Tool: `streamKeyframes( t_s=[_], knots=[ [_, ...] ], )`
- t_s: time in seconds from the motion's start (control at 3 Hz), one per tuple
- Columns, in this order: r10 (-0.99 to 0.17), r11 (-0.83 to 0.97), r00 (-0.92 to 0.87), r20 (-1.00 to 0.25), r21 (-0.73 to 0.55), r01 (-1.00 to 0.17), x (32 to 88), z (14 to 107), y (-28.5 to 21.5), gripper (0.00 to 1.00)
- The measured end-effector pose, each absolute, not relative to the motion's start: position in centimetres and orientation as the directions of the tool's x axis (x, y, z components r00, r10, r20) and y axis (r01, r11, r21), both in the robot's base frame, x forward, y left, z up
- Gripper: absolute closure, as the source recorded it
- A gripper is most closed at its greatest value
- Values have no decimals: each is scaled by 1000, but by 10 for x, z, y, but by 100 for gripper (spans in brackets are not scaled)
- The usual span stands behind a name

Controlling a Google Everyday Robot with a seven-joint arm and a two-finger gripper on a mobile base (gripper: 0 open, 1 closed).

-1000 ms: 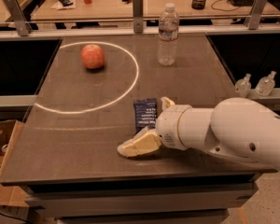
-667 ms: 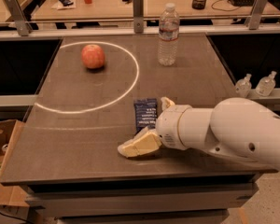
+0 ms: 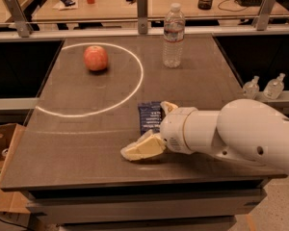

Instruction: Move rxbar blueberry near water bottle

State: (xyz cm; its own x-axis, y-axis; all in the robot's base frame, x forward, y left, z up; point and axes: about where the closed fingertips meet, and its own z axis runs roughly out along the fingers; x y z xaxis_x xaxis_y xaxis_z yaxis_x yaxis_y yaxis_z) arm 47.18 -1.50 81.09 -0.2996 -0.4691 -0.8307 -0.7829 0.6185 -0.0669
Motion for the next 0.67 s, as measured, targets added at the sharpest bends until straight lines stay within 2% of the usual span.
streamKeyframes(
  t_s=[0.67],
  knots=[
    [-469,618,-300,-831,-67,-783,472,818,-15,88]
  ],
)
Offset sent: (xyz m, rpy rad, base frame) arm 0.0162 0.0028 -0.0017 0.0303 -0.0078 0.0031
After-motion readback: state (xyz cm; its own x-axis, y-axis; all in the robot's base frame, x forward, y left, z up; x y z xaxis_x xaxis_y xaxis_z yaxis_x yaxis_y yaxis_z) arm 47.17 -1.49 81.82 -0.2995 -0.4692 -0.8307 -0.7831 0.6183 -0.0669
